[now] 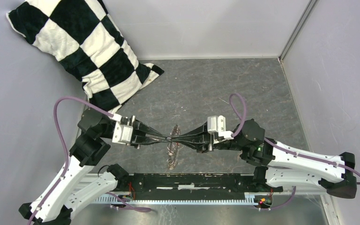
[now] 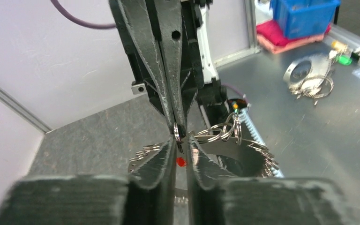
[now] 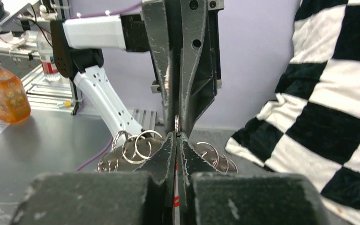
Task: Put the keys on the keyring
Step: Adjust the keyring.
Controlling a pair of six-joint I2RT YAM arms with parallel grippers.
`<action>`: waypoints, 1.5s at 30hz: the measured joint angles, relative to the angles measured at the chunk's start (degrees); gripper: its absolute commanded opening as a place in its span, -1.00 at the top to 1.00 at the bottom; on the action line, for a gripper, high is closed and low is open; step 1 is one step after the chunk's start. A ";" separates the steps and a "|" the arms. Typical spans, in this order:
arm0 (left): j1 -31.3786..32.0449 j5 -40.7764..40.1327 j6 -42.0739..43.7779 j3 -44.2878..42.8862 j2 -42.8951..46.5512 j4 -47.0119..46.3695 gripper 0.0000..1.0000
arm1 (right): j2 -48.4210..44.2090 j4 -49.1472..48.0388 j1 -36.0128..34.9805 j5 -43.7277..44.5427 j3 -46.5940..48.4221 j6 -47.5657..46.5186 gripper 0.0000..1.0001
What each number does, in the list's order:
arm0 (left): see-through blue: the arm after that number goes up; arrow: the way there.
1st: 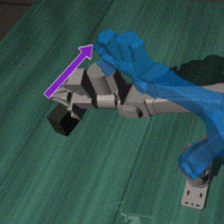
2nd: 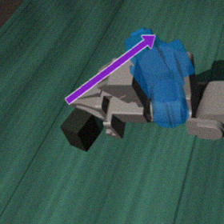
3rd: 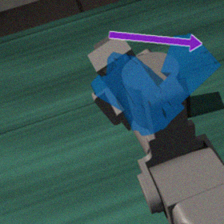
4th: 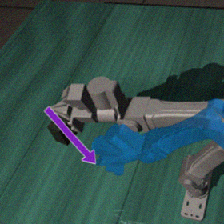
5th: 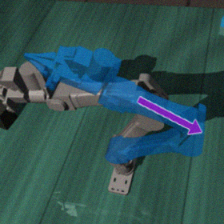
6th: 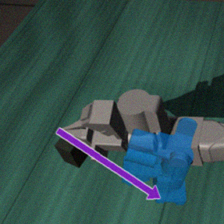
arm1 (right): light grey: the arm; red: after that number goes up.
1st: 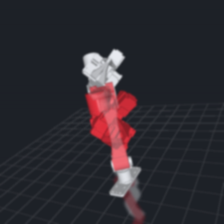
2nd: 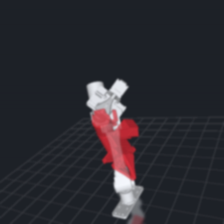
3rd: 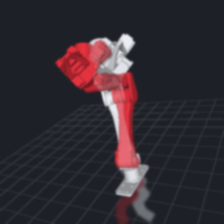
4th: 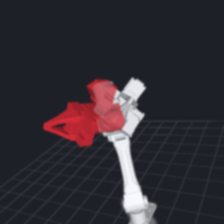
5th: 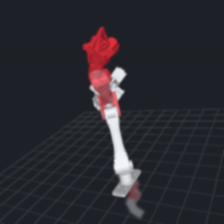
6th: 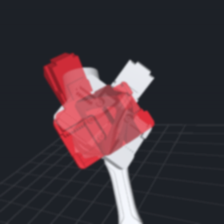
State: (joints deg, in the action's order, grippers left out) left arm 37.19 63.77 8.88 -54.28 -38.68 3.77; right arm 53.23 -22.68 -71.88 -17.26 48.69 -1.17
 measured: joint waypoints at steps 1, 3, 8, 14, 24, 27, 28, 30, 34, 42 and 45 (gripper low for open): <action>-0.02 -0.02 2.12 -0.28 0.02 2.49 0.35 | 0.22 1.88 0.00 0.24 0.72 -0.20 0.99; -0.07 -0.46 5.95 -1.09 -0.09 7.50 0.27 | 0.96 6.21 0.00 0.85 2.56 -0.83 0.99; -0.04 -3.72 14.25 -3.76 -1.46 19.96 0.24 | 4.39 19.74 0.00 3.69 8.59 -4.00 0.98; -0.04 -6.67 21.22 -4.52 -2.32 30.71 0.24 | 7.93 34.32 -0.02 6.91 14.29 -7.56 0.98; -0.04 -12.79 27.63 -5.03 -2.32 37.44 0.47 | 10.54 43.71 0.00 9.42 19.89 -10.47 0.98; -0.04 -14.12 27.76 -5.03 -2.69 37.46 0.48 | 10.71 44.50 -0.02 9.40 19.89 -10.67 0.98; -0.04 -14.34 27.74 -5.03 -2.86 37.40 0.48 | 10.78 44.61 0.00 9.38 19.89 -10.69 0.99; -0.04 -14.67 27.67 -5.03 -3.15 36.89 0.47 | 11.02 44.65 -0.02 9.40 19.89 -10.69 0.98; -0.04 -14.62 27.45 -5.03 -3.45 36.06 0.38 | 11.43 44.65 -0.02 9.40 19.89 -10.69 0.98; -0.04 -11.43 26.88 -5.03 -3.58 36.63 0.37 | 11.54 44.52 -0.02 9.33 19.89 -10.67 0.98; -0.04 -10.86 26.88 -5.03 -3.82 36.81 0.39 | 11.56 44.22 -0.02 9.14 19.89 -10.64 0.99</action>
State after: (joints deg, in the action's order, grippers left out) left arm 37.15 52.90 35.77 -59.31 -42.50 40.58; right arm 64.79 21.54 -71.90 -8.12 68.58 -11.81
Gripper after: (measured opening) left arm 0.313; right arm 0.011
